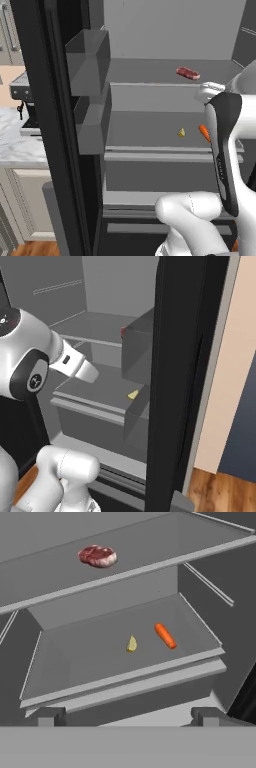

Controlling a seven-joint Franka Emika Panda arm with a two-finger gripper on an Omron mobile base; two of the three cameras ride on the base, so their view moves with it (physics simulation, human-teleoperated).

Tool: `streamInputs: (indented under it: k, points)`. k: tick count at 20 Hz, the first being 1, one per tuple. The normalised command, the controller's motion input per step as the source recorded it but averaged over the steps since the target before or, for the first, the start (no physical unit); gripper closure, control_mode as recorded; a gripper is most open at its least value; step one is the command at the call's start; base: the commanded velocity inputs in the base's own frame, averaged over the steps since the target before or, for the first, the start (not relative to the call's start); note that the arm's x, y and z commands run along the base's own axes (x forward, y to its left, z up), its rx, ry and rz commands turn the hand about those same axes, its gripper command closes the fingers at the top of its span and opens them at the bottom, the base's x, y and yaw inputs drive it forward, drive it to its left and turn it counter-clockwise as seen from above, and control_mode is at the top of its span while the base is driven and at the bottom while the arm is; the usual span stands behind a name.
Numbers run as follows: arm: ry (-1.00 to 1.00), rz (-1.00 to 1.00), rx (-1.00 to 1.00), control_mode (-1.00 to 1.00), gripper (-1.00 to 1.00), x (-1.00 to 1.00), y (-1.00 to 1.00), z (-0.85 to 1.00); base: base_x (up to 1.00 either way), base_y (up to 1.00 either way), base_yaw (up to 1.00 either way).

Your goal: Gather the lemon wedge and carrot from the fridge and place them on a tray on the dining counter. Then gather the steak and fish from the fridge and place them on the other tray.

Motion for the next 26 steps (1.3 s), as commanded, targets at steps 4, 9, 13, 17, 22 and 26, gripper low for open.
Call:
streamInputs:
  k: [4, 9, 13, 17, 22, 26]
  points:
    - [-0.04, -0.01, 0.09, -1.00, -1.00, 0.04, -0.04, 0.27, 0.00, -0.01, -0.02]
    - [0.05, -0.01, -0.01, -1.00, -1.00, 0.88, -0.04, 0.69, 0.00, 0.00, 0.00]
    - [0.05, 0.02, -0.05, -1.00, -1.00, 1.00, -0.23, 0.03, 0.00, 0.00, 0.00]
    - [-0.03, 0.15, -0.07, -1.00, -1.00, 0.97, -0.15, -0.33, 0.00, 0.00, 0.00]
    - [0.00, 0.25, -0.11, -1.00, -1.00, 0.85, -0.31, -0.30, 0.00, 0.00, 0.00]
    - [0.00, 0.14, -0.11, -1.00, -1.00, 0.49, -0.17, -0.33, 0.00, 0.00, 0.00]
